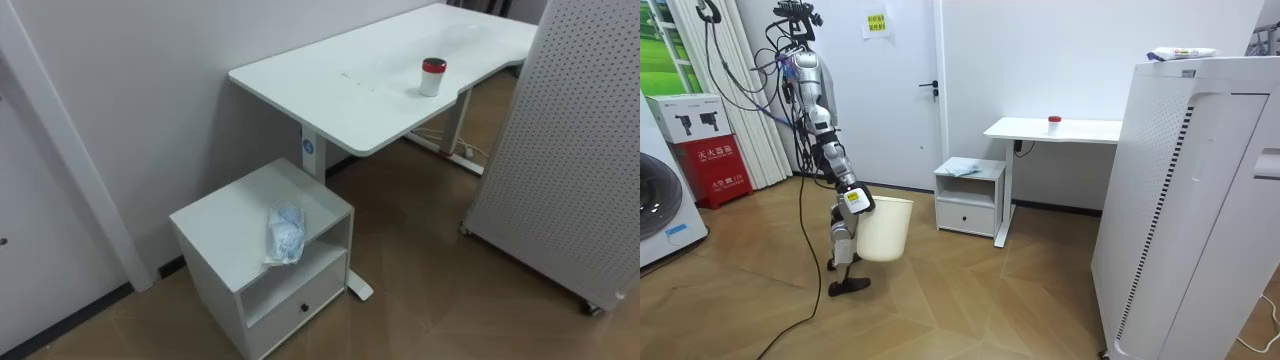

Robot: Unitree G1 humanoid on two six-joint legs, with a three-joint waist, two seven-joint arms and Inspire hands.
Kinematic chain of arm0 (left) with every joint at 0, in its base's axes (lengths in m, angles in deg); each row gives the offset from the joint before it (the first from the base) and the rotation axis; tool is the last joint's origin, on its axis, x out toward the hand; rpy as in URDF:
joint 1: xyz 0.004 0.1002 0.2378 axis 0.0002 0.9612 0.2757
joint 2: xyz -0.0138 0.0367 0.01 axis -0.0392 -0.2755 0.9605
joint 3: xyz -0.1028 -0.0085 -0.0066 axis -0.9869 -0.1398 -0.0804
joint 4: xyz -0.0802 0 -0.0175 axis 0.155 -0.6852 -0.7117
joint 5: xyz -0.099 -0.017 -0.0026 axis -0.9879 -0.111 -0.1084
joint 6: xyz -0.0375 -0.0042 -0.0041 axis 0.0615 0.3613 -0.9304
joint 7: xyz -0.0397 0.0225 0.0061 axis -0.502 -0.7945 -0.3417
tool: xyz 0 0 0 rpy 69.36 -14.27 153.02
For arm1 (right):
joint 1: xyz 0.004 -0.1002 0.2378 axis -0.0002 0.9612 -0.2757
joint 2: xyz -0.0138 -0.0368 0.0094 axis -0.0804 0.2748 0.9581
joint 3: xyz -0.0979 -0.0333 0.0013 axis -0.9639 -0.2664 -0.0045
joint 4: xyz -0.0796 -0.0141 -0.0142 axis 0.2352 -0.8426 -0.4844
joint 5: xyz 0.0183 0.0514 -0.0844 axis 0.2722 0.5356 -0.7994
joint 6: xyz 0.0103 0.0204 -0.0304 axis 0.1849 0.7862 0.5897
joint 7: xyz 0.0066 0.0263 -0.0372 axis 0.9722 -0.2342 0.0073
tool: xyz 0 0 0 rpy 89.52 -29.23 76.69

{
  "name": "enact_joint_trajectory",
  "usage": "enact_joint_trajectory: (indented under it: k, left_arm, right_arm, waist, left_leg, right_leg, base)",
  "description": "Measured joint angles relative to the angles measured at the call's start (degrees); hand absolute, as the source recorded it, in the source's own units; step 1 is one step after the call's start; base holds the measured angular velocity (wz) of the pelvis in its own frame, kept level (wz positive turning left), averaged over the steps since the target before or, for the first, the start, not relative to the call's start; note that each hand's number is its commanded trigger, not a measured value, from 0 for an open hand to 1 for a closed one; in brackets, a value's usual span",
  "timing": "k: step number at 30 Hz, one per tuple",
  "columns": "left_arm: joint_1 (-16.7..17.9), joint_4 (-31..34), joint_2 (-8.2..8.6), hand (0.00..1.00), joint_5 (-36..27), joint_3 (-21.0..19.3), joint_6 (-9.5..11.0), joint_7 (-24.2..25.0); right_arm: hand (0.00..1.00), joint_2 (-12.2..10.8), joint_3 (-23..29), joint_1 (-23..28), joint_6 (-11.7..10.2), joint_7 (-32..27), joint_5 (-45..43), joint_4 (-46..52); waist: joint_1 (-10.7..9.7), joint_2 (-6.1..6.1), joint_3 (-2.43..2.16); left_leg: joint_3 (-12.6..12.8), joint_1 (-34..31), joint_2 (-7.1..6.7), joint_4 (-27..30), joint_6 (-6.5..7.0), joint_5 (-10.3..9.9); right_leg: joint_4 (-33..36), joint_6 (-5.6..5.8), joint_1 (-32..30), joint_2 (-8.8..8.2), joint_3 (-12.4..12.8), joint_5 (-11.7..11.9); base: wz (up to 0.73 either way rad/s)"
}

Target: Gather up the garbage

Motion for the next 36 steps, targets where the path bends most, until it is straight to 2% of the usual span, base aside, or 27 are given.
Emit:
enact_joint_trajectory:
  k: [6,19,22,23,28,29,30,31,32,33,36]
  left_arm:
    - [-0.4,0.0,0.0,0.0,0.0,0.0,0.0,0.0]
    - [-0.7,1.0,-0.01,0.0,0.0,0.0,0.1,-0.9]
    - [0.1,1.0,-0.01,0.0,0.0,0.0,0.1,-0.9]
    - [0.6,0.9,0.0,0.0,0.5,-0.2,0.0,-0.9]
    - [1.1,0.9,0.14,0.0,2.3,-3.0,-0.2,-0.8]
    - [1.0,0.9,0.29,0.0,2.5,-3.4,-0.4,-0.8]
    - [0.9,0.8,0.42,0.0,2.5,-3.6,-0.6,-0.7]
    - [0.9,0.6,0.43,0.0,2.6,-3.6,-0.6,-0.7]
    - [0.6,0.0,0.43,0.0,2.6,-3.6,-0.8,-0.4]
    - [0.6,-0.1,0.46,0.0,2.6,-3.6,-1.1,-0.1]
    - [0.5,-0.1,0.56,0.0,2.6,-3.6,-2.0,-0.1]
  right_arm:
    - [1.0,-0.1,0.2,0.1,0.0,-0.2,0.0,0.0]
    - [1.0,-0.2,0.1,0.0,0.0,-0.5,0.0,0.0]
    - [1.0,-0.2,0.1,0.1,0.0,-0.4,0.1,0.0]
    - [1.0,-0.4,0.3,0.2,0.0,-0.3,0.1,0.0]
    - [1.0,-0.4,0.4,0.1,0.0,0.1,0.0,0.0]
    - [1.0,-0.4,0.4,0.1,0.1,0.1,0.0,0.0]
    - [1.0,-0.4,0.3,-0.2,0.1,0.3,-0.1,0.0]
    - [1.0,-0.4,0.3,-0.3,0.1,0.4,-0.1,0.0]
    - [1.0,-0.4,0.3,-0.7,0.2,0.6,-0.2,0.0]
    - [1.0,-0.3,0.1,-0.8,0.7,0.7,-0.1,0.0]
    - [1.0,-0.3,0.0,-1.1,1.7,0.7,-0.1,0.1]
  waist:
    - [-0.1,0.04,-0.32]
    - [0.0,0.17,-0.25]
    - [0.0,-0.2,-0.22]
    - [-0.2,-0.25,-0.05]
    - [-0.1,-0.76,-0.21]
    - [0.0,-0.73,-0.39]
    - [0.0,-0.89,-0.78]
    - [-0.1,-0.92,-0.78]
    - [0.0,-1.02,-0.37]
    - [0.3,-0.63,-0.04]
    - [0.4,-0.99,0.02]
  left_leg:
    - [-0.1,0.1,-0.07,0.0,0.0,0.0]
    - [0.0,0.2,-0.08,-0.3,0.0,0.0]
    - [0.0,0.3,-0.08,-0.4,0.0,0.0]
    - [-0.1,0.3,-0.1,-0.4,0.0,0.0]
    - [-0.2,-0.2,-0.12,0.0,0.0,0.0]
    - [-0.2,-0.9,-0.09,0.7,0.0,0.0]
    - [-0.2,-2.0,-0.07,1.9,0.0,0.0]
    - [-0.2,-2.6,-0.05,2.7,0.02,0.0]
    - [-0.2,-3.6,0.17,5.0,0.0,-0.6]
    - [0.0,-4.2,0.67,7.6,-0.13,-1.6]
    - [0.3,-6.1,1.87,14.9,-0.45,-3.7]
  right_leg:
    - [0.0,-0.01,0.1,-0.01,0.0,0.0]
    - [-0.1,0.01,0.0,0.07,0.2,0.0]
    - [0.0,0.01,0.2,0.04,-0.2,0.0]
    - [0.0,0.01,0.4,-0.14,-0.6,0.0]
    - [0.2,-0.14,0.2,-0.35,-1.5,-0.7]
    - [0.4,-0.21,-0.3,-0.38,-1.6,-0.7]
    - [1.3,-0.31,-1.0,-0.54,-1.9,-0.9]
    - [1.9,-0.35,-1.3,-0.62,-2.1,-1.1]
    - [3.2,-0.49,-1.7,-0.7,-2.3,-1.9]
    - [4.7,-0.69,-2.1,-0.63,-2.3,-3.0]
    - [9.8,-1.27,-2.8,-0.71,-2.5,-6.4]
  base:
    - [0.0]
    - [0.0]
    - [0.02]
    - [0.09]
    - [0.1]
    - [0.08]
    - [0.1]
    - [0.12]
    - [0.07]
    - [0.0]
    - [0.01]
